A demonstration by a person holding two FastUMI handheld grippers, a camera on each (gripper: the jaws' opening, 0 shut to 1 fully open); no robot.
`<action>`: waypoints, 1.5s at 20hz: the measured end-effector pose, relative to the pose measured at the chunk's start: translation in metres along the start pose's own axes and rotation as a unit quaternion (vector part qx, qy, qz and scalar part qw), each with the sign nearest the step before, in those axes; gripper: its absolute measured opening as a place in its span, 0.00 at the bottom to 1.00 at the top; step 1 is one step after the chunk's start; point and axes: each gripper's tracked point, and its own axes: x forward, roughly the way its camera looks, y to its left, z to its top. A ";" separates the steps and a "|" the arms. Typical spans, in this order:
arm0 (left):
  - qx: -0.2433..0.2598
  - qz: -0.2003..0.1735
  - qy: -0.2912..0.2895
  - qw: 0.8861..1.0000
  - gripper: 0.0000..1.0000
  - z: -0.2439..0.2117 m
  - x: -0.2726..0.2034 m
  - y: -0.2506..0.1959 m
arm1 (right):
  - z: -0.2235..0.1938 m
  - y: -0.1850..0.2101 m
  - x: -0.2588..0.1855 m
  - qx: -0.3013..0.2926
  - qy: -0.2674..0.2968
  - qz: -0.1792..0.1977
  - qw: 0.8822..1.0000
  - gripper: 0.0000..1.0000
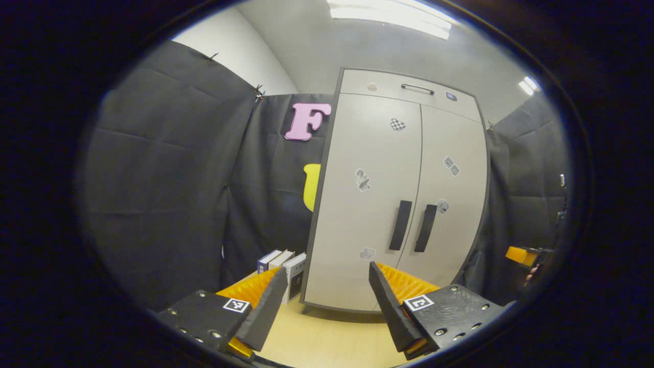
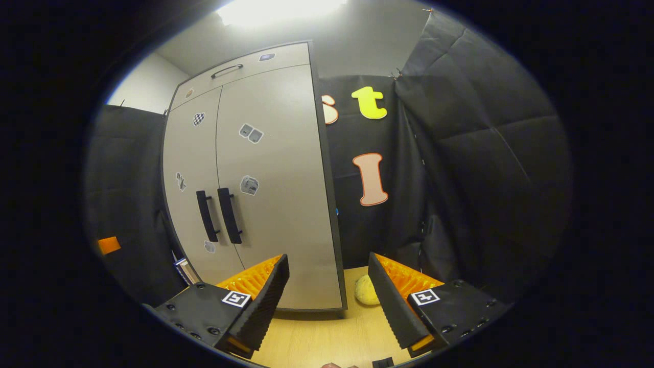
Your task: Open the right door of the double-door shoe cabinet with the right hand, and open the left door with the left hand.
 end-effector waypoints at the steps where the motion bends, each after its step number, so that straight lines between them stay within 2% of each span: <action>1: 0.002 0.012 -0.002 1.000 0.93 -0.001 -0.004 -0.006 | -0.003 -0.005 0.006 -0.009 0.002 0.008 1.000 0.98; 5: 0.015 0.069 0.015 0.997 0.94 -0.018 -0.021 -0.011 | -0.012 -0.004 0.018 -0.023 0.009 0.043 0.999 0.98; 9: -0.005 0.080 0.045 0.996 0.93 -0.041 -0.008 0.001 | -0.016 0.018 0.030 -0.007 0.018 0.060 0.998 0.98; 13: -0.022 0.046 0.037 0.998 0.94 -0.040 0.025 0.016 | 0.000 0.047 0.041 0.004 0.011 0.044 0.999 0.98; 17: -0.033 0.003 0.041 0.999 0.94 -0.046 0.055 0.036 | 0.031 0.093 0.060 0.011 -0.010 0.037 0.999 0.98; 19: -0.034 -0.009 0.048 0.998 0.94 -0.053 0.066 0.051 | 0.042 0.110 0.070 0.002 -0.010 0.024 1.000 0.98; 24: -0.049 -0.034 0.044 0.997 0.94 -0.053 0.091 0.086 | 0.067 0.164 0.095 0.003 -0.029 0.025 0.999 0.98; 30: -0.018 -0.069 0.032 0.997 0.94 -0.053 0.109 0.115 | 0.066 0.200 0.134 -0.020 -0.031 0.019 0.999 0.98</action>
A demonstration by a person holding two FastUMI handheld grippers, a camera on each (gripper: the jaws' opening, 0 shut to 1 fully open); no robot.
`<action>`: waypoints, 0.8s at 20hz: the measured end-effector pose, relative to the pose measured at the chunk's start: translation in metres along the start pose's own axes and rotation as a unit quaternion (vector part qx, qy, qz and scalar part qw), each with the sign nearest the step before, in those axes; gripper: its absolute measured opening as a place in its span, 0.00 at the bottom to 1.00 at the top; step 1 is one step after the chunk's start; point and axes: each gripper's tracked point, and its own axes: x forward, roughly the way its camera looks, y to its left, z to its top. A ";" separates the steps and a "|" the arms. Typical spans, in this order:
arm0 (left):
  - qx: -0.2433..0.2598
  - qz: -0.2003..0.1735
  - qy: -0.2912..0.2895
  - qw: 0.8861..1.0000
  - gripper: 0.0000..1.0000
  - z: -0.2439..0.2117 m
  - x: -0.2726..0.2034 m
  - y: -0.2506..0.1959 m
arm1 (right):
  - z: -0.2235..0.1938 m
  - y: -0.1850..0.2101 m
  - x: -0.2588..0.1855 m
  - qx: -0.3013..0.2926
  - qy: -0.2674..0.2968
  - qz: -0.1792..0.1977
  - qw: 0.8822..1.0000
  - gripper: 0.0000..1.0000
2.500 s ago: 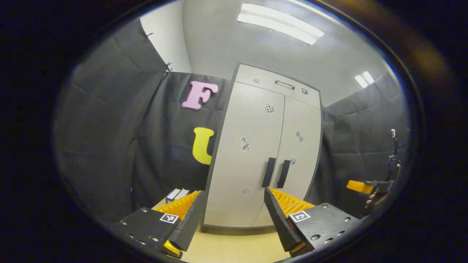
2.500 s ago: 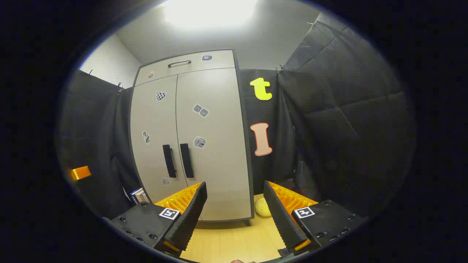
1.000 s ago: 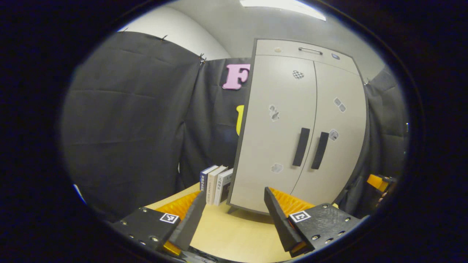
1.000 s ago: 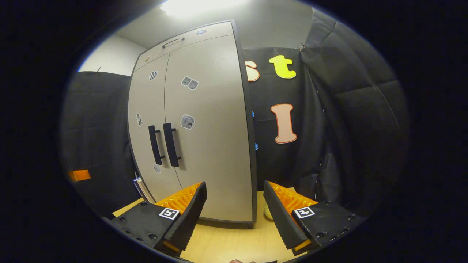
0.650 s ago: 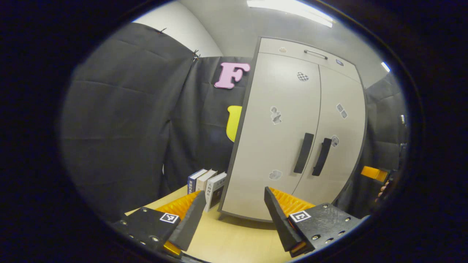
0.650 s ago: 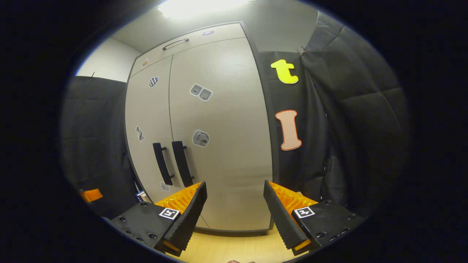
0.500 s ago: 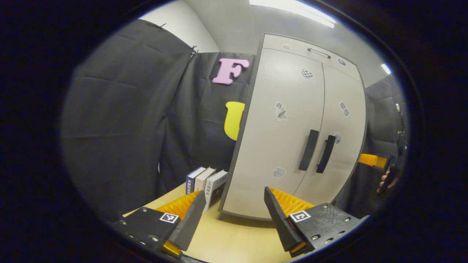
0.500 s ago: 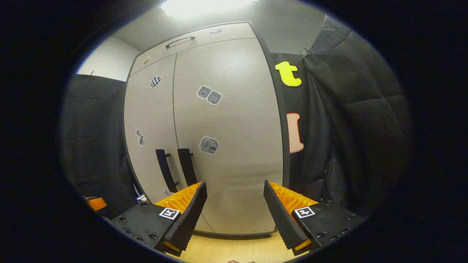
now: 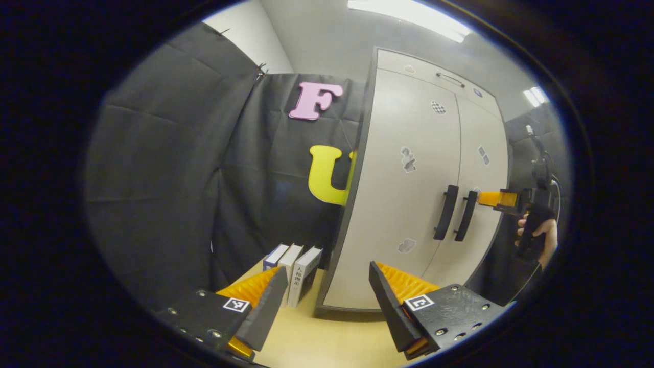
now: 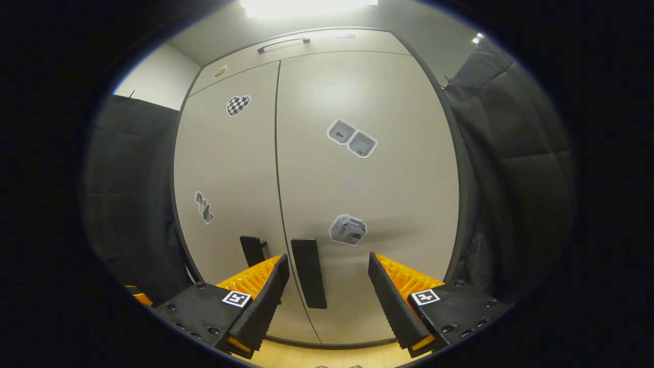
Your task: Open the right door of the double-door shoe cabinet with the right hand, and open the left door with the left hand.
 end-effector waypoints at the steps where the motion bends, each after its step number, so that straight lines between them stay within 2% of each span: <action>1: -0.002 -0.004 0.005 1.000 0.93 -0.004 0.001 0.003 | -0.003 0.002 0.006 -0.007 0.000 -0.005 1.000 0.98; 3: -0.004 -0.008 0.016 1.000 0.93 -0.013 0.004 0.008 | -0.011 0.007 0.016 -0.006 0.013 -0.009 1.000 0.98; 8: 0.037 -0.024 0.019 0.999 0.93 -0.019 0.003 0.008 | -0.023 0.008 0.038 0.006 0.040 -0.026 0.999 0.97; 10: 0.035 -0.030 0.019 0.999 0.94 -0.021 0.001 0.008 | -0.027 0.010 0.043 -0.005 0.049 -0.030 0.998 0.92; 11: 0.030 -0.032 0.022 0.999 0.93 -0.022 -0.001 0.009 | -0.030 0.012 0.047 -0.005 0.054 -0.030 0.998 0.86; 14: 0.015 -0.029 0.027 0.999 0.93 -0.026 -0.008 0.016 | -0.037 0.015 0.053 0.017 0.075 -0.028 0.997 0.55; 15: 0.016 -0.025 0.027 0.999 0.93 -0.027 -0.010 0.020 | -0.037 0.016 0.053 0.030 0.077 -0.027 0.996 0.36; 16: 0.018 -0.020 0.028 0.999 0.94 -0.028 -0.013 0.025 | -0.038 0.017 0.054 0.039 0.081 -0.025 0.996 0.39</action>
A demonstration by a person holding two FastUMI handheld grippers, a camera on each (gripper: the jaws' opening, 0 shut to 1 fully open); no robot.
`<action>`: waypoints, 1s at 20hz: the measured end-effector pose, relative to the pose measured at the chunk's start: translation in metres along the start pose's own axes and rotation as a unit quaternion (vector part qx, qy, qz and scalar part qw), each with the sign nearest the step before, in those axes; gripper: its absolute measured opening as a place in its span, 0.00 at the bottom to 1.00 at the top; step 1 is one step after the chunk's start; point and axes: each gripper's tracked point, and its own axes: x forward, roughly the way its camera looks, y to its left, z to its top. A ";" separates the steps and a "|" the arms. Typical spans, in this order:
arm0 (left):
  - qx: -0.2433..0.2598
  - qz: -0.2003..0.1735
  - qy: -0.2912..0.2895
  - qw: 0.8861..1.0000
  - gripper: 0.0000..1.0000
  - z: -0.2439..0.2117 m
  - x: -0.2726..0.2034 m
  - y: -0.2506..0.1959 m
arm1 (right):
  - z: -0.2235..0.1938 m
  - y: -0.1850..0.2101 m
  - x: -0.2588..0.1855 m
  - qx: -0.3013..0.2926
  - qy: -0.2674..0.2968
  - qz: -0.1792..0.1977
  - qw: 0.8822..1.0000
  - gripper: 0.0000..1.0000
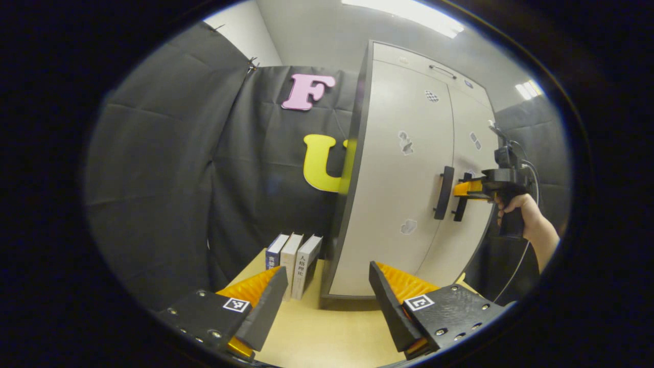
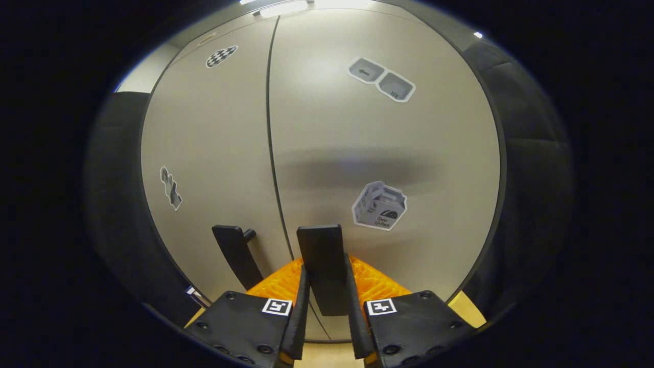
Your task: Open the right door of the double-door shoe cabinet with the right hand, and open the left door with the left hand.
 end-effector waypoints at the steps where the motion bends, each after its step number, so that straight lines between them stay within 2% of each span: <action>1: -0.001 0.004 0.002 1.000 0.93 -0.001 -0.002 0.003 | 0.000 -0.002 -0.001 0.005 0.002 -0.001 1.000 0.36; 2: -0.010 0.006 0.006 1.000 0.93 -0.002 -0.004 0.005 | 0.002 -0.002 -0.002 0.005 -0.004 -0.003 1.000 0.39; 3: -0.025 0.005 0.010 1.000 0.94 -0.004 -0.006 0.006 | 0.000 -0.001 -0.002 -0.002 -0.007 -0.006 1.000 0.30; 5: -0.050 0.002 0.009 0.999 0.94 -0.001 -0.007 0.005 | -0.001 -0.001 0.000 -0.042 -0.016 -0.003 0.999 0.19; 7: -0.050 0.006 0.004 0.999 0.94 0.003 -0.008 0.007 | 0.000 0.000 -0.003 -0.049 -0.017 0.007 0.999 0.10; 16: -0.042 -0.023 0.012 0.999 0.93 -0.006 -0.007 -0.022 | -0.005 -0.002 -0.031 -0.037 -0.005 0.029 0.999 0.10; 20: -0.040 -0.028 0.019 0.999 0.93 -0.017 -0.006 -0.032 | -0.007 -0.006 -0.042 -0.060 0.009 0.034 0.998 0.08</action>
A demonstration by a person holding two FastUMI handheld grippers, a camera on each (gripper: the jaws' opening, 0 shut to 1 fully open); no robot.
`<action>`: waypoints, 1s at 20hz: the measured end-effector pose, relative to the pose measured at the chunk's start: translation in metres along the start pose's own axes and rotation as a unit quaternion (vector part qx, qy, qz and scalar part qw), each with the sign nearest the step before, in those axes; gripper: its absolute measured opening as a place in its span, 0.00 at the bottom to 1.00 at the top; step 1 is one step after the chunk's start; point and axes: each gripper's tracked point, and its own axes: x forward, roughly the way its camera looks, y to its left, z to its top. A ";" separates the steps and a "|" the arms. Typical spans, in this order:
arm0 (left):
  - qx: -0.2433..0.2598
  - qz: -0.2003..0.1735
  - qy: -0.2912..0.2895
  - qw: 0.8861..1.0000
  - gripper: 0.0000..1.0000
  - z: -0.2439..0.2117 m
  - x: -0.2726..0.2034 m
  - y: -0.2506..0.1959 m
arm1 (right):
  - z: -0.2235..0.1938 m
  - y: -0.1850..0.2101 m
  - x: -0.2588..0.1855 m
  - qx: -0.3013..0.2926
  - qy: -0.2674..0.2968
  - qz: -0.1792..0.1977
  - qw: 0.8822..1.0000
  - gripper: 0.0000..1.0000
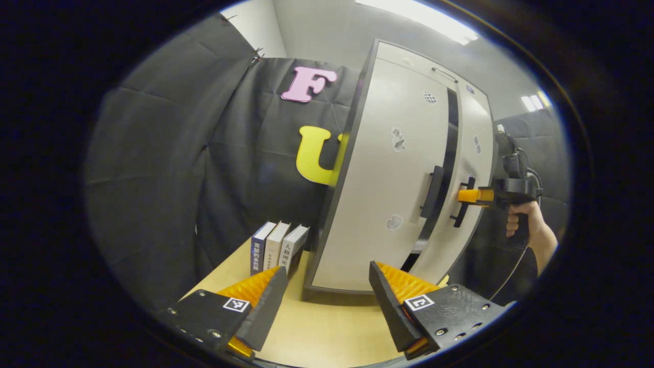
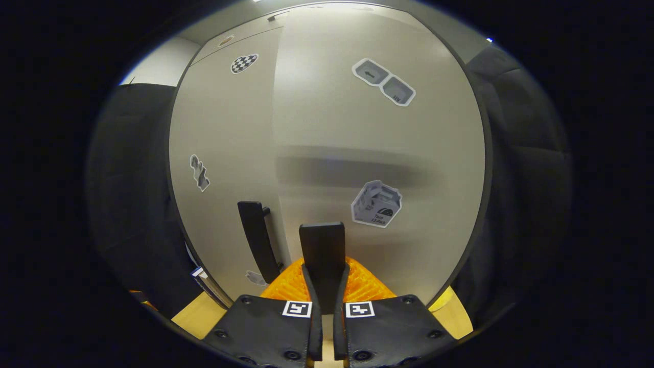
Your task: Open the right door of the double-door shoe cabinet with the right hand, and open the left door with the left hand.
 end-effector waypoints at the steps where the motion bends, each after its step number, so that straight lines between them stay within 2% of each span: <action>1: -0.002 0.001 0.001 1.000 0.93 -0.002 0.000 -0.002 | -0.002 -0.001 -0.003 -0.006 0.004 0.006 1.000 0.10; 3: -0.016 0.000 0.010 1.000 0.93 -0.008 -0.002 -0.006 | -0.003 -0.002 -0.009 -0.011 0.008 0.017 1.000 0.08; 6: -0.023 0.015 0.017 0.999 0.94 -0.013 -0.004 -0.009 | -0.004 -0.003 -0.015 -0.013 0.004 0.034 0.999 0.10; 12: 0.008 0.050 0.000 0.999 0.94 0.008 -0.017 -0.040 | -0.006 -0.002 -0.027 -0.011 -0.001 0.084 0.996 0.10; 20: 0.046 0.070 -0.022 0.996 0.93 0.020 -0.021 -0.098 | -0.009 -0.006 -0.046 -0.020 -0.005 0.152 0.988 0.10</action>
